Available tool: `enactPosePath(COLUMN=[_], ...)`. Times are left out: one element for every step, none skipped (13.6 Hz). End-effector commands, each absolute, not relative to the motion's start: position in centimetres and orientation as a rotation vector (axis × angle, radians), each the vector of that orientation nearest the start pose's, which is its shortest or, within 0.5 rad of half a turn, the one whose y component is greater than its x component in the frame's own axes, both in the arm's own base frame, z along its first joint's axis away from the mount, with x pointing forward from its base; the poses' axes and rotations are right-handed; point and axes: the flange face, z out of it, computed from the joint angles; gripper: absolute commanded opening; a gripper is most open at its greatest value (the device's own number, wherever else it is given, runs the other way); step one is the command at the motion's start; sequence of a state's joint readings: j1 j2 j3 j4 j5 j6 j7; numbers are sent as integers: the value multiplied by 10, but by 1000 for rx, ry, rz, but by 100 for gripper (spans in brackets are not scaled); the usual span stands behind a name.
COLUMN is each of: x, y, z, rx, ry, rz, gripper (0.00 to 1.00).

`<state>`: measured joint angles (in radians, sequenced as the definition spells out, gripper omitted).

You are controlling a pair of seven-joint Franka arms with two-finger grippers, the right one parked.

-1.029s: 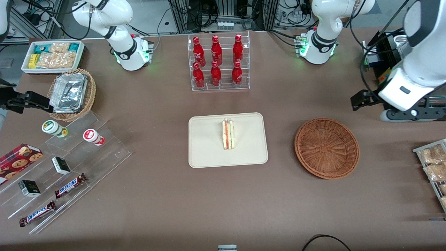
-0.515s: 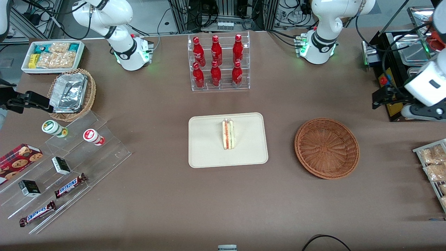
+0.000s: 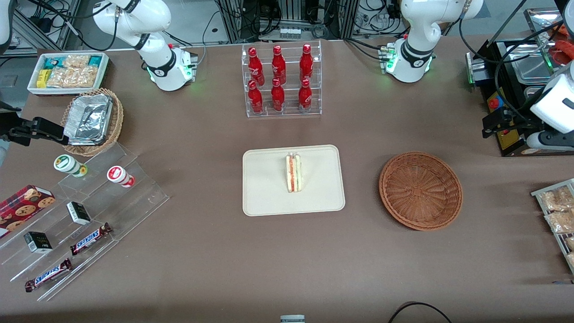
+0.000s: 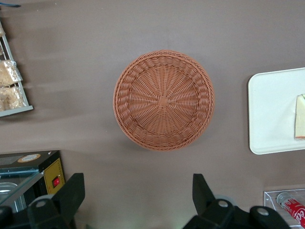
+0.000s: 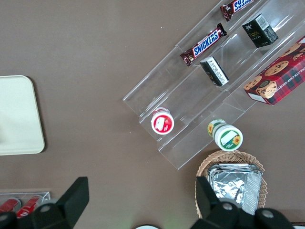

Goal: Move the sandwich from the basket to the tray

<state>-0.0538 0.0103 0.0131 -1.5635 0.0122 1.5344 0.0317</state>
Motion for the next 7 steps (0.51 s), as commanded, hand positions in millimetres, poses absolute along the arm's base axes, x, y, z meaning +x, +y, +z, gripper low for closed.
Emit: enactPosePath(x=[535,535,536,539,540,540,540], y=[-19,-16,-12,-14,-17,-18,-16], z=[624,626,626,628,631,631,632], rx=[-3126,-3127,-3131,-3132,-3133,-3138,-3140], ry=[77,67,60,60,65,48,24], rz=[43,36,34,26,22,22,24], gripper=[100,100,100,100,100,100,100])
